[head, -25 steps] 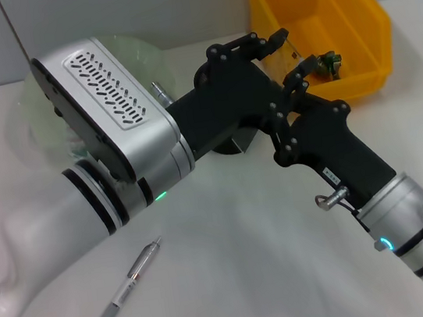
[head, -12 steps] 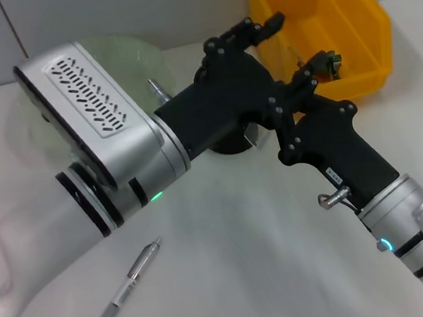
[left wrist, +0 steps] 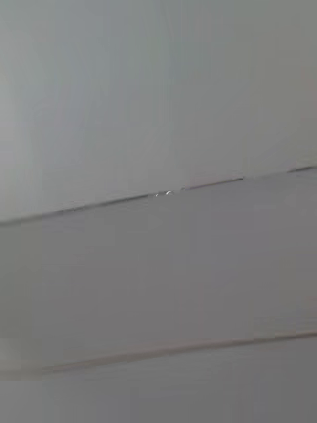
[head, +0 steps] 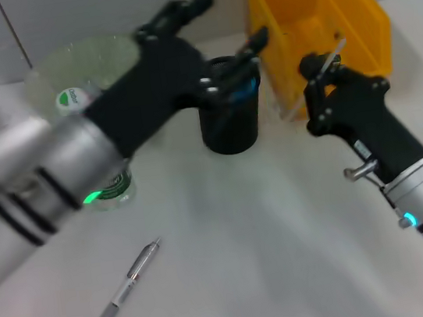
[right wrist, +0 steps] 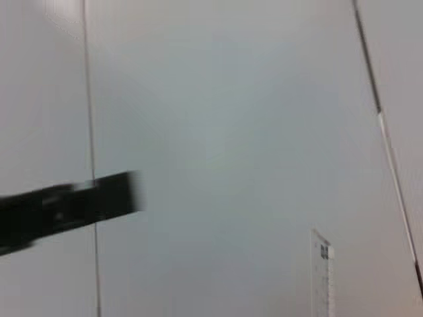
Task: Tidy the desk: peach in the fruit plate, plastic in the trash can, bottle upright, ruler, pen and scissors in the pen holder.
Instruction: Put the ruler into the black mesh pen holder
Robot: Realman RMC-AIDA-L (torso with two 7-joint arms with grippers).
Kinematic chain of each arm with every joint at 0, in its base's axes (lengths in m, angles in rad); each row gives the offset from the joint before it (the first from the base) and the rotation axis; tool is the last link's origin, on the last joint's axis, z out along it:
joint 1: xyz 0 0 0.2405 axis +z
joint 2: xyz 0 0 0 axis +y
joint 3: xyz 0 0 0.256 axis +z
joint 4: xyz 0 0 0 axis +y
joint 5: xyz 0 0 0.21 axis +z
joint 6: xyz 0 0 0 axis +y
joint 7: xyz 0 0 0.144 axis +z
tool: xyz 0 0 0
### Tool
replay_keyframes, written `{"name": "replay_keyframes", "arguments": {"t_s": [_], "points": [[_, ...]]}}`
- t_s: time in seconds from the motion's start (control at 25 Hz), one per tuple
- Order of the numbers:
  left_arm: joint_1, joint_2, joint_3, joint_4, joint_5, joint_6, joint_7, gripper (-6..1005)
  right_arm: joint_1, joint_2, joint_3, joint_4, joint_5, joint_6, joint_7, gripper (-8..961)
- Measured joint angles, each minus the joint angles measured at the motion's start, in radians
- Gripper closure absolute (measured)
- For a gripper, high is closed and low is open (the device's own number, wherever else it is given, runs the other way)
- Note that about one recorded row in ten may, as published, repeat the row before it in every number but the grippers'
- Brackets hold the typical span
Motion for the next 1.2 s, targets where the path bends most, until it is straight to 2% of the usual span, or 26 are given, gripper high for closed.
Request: {"name": "replay_keyframes", "arguments": {"t_s": [0.04,0.08,0.12,0.16,0.24,0.28,0.4,0.44,0.48,0.52,0.56,0.6,0.64,1.2], "points": [[0.022,0.008,-0.069,-0.019,0.056,0.087,-0.076,248,0.009,-0.017,0.003,0.008,-0.004,-0.023,0.002,927],[0.022,0.008,-0.069,-0.019,0.056,0.087,-0.076,244,0.009,-0.017,0.003,0.008,-0.004,-0.023,0.002,925],[0.032,0.013,-0.123,-0.054,0.119,0.163,-0.12,239,0.026,-0.029,0.005,0.01,-0.022,-0.041,0.003,923],[0.032,0.013,-0.123,-0.054,0.119,0.163,-0.12,235,0.026,-0.029,0.005,0.01,-0.022,-0.041,0.003,920],[0.039,0.011,-0.222,-0.158,0.212,0.276,-0.14,226,0.057,-0.035,0.03,-0.007,-0.055,-0.046,0.003,916],[0.039,0.011,-0.222,-0.158,0.212,0.276,-0.14,221,0.057,-0.035,0.03,-0.007,-0.055,-0.046,0.003,914],[0.043,0.007,-0.31,-0.268,0.284,0.38,-0.132,221,0.093,-0.031,0.052,-0.041,-0.063,-0.02,0.005,908],[0.043,0.004,-0.355,-0.32,0.318,0.431,-0.125,223,0.111,-0.016,0.07,-0.078,-0.064,0.015,0.021,906],[0.043,0.004,-0.355,-0.32,0.318,0.431,-0.125,223,0.111,-0.016,0.07,-0.078,-0.064,0.015,0.021,903],[0.043,0.003,-0.37,-0.337,0.326,0.443,-0.122,223,0.132,0.008,0.082,-0.139,-0.066,0.05,0.067,901],[0.042,-0.001,-0.385,-0.364,0.337,0.452,-0.112,223,0.143,0.02,0.082,-0.169,-0.067,0.063,0.1,899],[0.042,-0.001,-0.385,-0.364,0.337,0.452,-0.112,223,0.143,0.02,0.082,-0.169,-0.067,0.063,0.1,897],[0.04,-0.002,-0.388,-0.376,0.342,0.452,-0.108,223,0.163,0.029,0.077,-0.202,-0.067,0.082,0.155,895],[0.02,-0.006,-0.388,-0.407,0.35,0.437,-0.107,224,0.218,0.032,0.081,-0.206,-0.068,0.201,0.183,865]]}}
